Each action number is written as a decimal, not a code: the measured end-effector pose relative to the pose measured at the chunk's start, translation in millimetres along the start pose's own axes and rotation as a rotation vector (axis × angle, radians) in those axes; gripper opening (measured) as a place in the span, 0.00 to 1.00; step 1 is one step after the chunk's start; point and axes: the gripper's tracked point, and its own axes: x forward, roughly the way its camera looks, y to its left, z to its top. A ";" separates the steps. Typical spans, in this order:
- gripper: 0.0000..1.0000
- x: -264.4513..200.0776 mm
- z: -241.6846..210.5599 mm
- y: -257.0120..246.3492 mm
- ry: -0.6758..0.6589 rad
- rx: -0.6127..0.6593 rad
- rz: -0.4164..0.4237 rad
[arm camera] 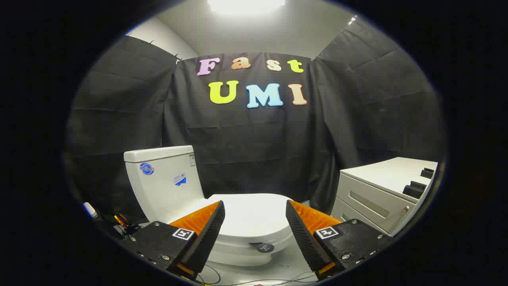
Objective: Open the toilet lid.
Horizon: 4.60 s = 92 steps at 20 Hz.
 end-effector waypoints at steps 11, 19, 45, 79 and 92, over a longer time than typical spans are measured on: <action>0.95 0.5 -0.9 -3.2 0.003 0.003 0.000; 0.95 6.1 -3.3 -4.4 0.011 0.016 0.002; 0.95 42.3 -119.7 -11.2 0.371 0.431 0.103; 0.28 91.9 -228.5 -26.5 0.621 1.118 0.006; 0.00 95.4 -221.3 -27.0 0.608 1.334 0.021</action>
